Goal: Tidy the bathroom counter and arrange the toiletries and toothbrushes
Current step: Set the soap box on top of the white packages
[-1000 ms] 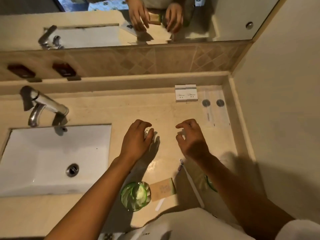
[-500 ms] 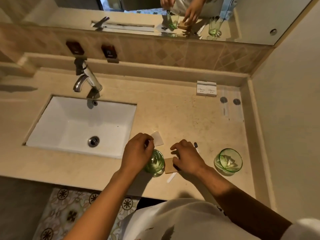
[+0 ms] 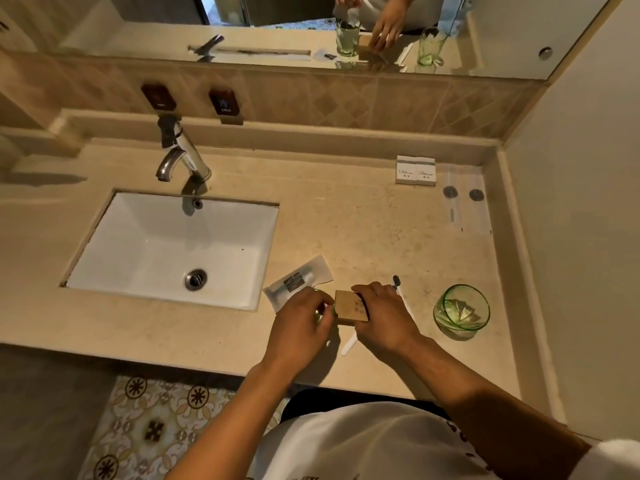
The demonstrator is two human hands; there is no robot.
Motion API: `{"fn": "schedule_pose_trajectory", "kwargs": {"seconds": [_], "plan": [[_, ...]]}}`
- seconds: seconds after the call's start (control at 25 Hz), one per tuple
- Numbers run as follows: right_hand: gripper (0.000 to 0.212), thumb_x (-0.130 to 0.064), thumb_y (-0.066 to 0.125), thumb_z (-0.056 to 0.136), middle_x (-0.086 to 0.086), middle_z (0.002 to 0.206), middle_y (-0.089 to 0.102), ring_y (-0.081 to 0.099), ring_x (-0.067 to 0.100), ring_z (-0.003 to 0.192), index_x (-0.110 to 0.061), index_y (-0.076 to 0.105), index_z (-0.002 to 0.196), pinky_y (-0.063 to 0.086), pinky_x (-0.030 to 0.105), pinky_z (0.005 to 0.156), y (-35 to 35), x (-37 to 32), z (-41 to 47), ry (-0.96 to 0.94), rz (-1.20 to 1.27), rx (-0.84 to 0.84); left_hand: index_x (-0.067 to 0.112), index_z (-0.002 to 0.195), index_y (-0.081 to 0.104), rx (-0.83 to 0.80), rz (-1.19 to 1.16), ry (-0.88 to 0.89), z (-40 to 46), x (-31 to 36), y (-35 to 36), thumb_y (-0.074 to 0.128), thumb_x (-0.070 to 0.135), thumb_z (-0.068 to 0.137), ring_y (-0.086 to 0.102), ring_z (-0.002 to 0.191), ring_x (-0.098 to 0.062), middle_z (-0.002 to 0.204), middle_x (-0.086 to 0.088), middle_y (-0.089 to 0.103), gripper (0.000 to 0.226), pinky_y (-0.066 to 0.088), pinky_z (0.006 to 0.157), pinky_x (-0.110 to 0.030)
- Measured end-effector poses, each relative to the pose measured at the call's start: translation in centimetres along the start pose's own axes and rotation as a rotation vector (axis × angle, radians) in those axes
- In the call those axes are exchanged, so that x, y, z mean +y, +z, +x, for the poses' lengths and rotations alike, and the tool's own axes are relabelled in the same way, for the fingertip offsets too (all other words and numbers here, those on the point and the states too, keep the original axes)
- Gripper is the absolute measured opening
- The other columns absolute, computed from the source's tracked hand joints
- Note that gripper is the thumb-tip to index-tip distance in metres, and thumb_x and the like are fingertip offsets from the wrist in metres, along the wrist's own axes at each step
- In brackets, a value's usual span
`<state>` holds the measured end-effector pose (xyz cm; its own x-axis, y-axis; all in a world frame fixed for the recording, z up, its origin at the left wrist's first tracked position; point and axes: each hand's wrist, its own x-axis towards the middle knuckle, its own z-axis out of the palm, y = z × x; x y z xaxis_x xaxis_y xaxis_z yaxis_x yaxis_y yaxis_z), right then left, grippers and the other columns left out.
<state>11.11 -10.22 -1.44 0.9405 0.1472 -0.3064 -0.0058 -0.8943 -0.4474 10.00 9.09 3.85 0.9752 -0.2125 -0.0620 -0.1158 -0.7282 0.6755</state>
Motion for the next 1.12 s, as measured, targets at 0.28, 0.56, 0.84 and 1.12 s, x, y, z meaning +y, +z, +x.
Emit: {"fn": "schedule_pose_trajectory", "kwargs": {"seconds": [0.28, 0.56, 0.84, 1.12], "plan": [[0.07, -0.037, 0.069, 0.083, -0.007, 0.132, 0.051, 0.04, 0.012, 0.119, -0.029, 0.039, 0.146, 0.039, 0.022, 0.094, -6.0, 1.4, 0.5, -0.083, 0.265, 0.126, 0.023, 0.139, 0.051, -0.097, 0.112, 0.107, 5.6, 2.5, 1.4, 0.069, 0.03, 0.087, 0.047, 0.127, -0.021, 0.139, -0.002, 0.052, 0.055, 0.043, 0.103, -0.035], [0.073, -0.035, 0.071, 0.079, -0.011, 0.133, 0.041, 0.041, 0.007, 0.124, -0.036, 0.039, 0.145, 0.043, 0.021, 0.102, -10.4, 6.1, 3.2, -0.026, 0.372, 0.133, 0.028, 0.135, 0.054, -0.169, 0.01, 0.163, 11.9, 5.4, 2.8, 0.07, 0.037, 0.084, 0.055, 0.117, -0.011, 0.131, 0.008, 0.058, 0.054, 0.048, 0.095, -0.026], [0.052, -0.022, 0.077, 0.075, -0.009, 0.126, 0.051, 0.064, 0.011, 0.111, -0.036, 0.059, 0.122, 0.058, 0.031, 0.093, -11.8, 9.9, 9.0, 0.269, 0.712, 0.258, 0.026, 0.129, 0.056, -0.194, -0.15, -0.008, 20.5, 6.8, 4.9, 0.076, 0.028, 0.086, 0.061, 0.103, -0.007, 0.127, 0.015, 0.061, 0.047, 0.044, 0.071, -0.009], [0.028, -0.011, 0.068, 0.09, 0.001, 0.116, 0.066, 0.067, 0.024, 0.111, -0.035, 0.068, 0.105, 0.057, 0.038, 0.096, -12.9, 12.8, 17.2, 0.396, 0.857, 0.445, 0.024, 0.113, 0.062, -0.133, -0.245, -0.2, 29.0, 7.1, 8.0, 0.078, 0.015, 0.083, 0.067, 0.094, -0.01, 0.113, 0.008, 0.066, 0.036, 0.048, 0.074, -0.007]]}}
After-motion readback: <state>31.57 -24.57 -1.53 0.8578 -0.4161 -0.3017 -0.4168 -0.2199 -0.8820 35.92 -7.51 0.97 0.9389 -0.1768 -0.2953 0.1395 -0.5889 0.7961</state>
